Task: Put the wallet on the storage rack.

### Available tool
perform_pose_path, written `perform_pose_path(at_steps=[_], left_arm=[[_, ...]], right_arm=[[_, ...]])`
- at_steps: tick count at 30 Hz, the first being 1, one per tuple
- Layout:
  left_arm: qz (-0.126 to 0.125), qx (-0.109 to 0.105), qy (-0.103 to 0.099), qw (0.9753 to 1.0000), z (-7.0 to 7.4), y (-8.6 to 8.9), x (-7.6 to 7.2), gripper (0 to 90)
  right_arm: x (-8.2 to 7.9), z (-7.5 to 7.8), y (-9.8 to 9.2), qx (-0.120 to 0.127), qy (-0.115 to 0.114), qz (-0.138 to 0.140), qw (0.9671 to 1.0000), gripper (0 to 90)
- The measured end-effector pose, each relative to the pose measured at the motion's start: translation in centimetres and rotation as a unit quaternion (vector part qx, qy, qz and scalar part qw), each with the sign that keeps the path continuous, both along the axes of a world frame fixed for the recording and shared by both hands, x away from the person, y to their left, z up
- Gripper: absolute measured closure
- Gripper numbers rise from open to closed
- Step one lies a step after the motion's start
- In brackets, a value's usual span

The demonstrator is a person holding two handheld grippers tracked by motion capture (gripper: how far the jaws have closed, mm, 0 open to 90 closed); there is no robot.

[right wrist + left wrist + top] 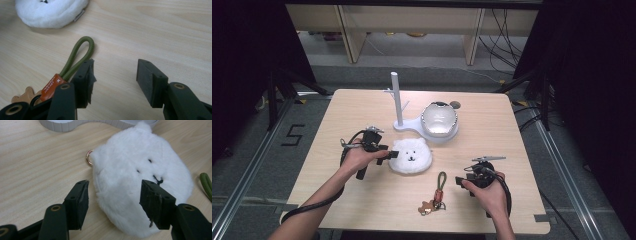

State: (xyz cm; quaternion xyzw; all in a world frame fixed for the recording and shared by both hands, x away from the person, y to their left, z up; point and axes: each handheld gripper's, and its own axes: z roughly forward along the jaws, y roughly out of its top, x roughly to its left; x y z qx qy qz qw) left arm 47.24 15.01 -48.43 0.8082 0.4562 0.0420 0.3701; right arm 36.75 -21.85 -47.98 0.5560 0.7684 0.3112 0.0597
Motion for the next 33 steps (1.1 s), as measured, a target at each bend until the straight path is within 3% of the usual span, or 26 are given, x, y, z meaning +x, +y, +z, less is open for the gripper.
perform_pose_path(at_steps=[3, 5, 6, 7, 11, 12, 19, 23, 24, 27, 30, 33], left_arm=[[-0.009, 0.029, 0.028, 0.9992, 0.3, -0.5, 0.4, 40.2], [-0.025, 0.063, 0.045, 0.9967, 0.5, -0.6, 0.9, 40.6], [-0.023, 0.065, 0.049, 0.9964, 0.6, -0.8, 1.0, 41.0], [-0.022, 0.072, 0.052, 0.9958, 0.7, -0.9, 1.1, 41.5], [-0.014, 0.086, 0.071, 0.9936, 1.0, -1.5, 1.4, 42.4], [-0.01, 0.086, 0.079, 0.9931, 1.0, -1.7, 1.4, 42.5], [0.007, 0.085, 0.109, 0.9904, 0.6, -2.3, 1.9, 43.9], [0.006, 0.086, 0.118, 0.9892, 0.4, -2.4, 2.0, 49.1], [0.007, 0.088, 0.12, 0.9888, 0.2, -2.5, 2.1, 50.5], [0.005, 0.082, 0.129, 0.9883, 0.1, -2.7, 2.0, 56.5], [0.004, 0.081, 0.12, 0.9894, -0.1, -2.7, 2.0, 61.4], [-0.003, 0.083, 0.115, 0.9899, 0.0, -2.7, 1.9, 68.6]], right_arm=[[-0.1, 0.0, 0.2, 0.011, -0.009, -0.005, 0.9999, 48.7], [-0.1, 0.1, 0.2, 0.017, -0.003, -0.009, 0.9998, 48.5], [-0.1, 0.2, 0.1, 0.009, 0.007, -0.004, 0.9999, 48.4], [0.0, 0.2, 0.0, 0.005, -0.004, 0.007, 1.0, 48.4], [0.0, 0.0, -0.2, 0.0, -0.01, 0.016, 0.9998, 48.0], [-0.3, 0.2, 0.2, 0.017, 0.011, -0.003, 0.9998, 47.9], [-0.3, 0.0, 0.4, 0.02, 0.006, -0.014, 0.9997, 47.4], [-0.3, 0.0, 0.4, 0.026, 0.008, -0.009, 0.9996, 47.2], [-0.2, -0.2, 0.4, 0.023, 0.0, -0.002, 0.9997, 47.0], [-0.3, -0.1, 0.5, 0.029, 0.01, -0.007, 0.9995, 46.8], [-0.1, -0.2, 0.1, 0.01, 0.002, 0.008, 0.9999, 46.8], [-0.1, -0.2, 0.1, 0.008, 0.003, 0.007, 0.9999, 46.6]])
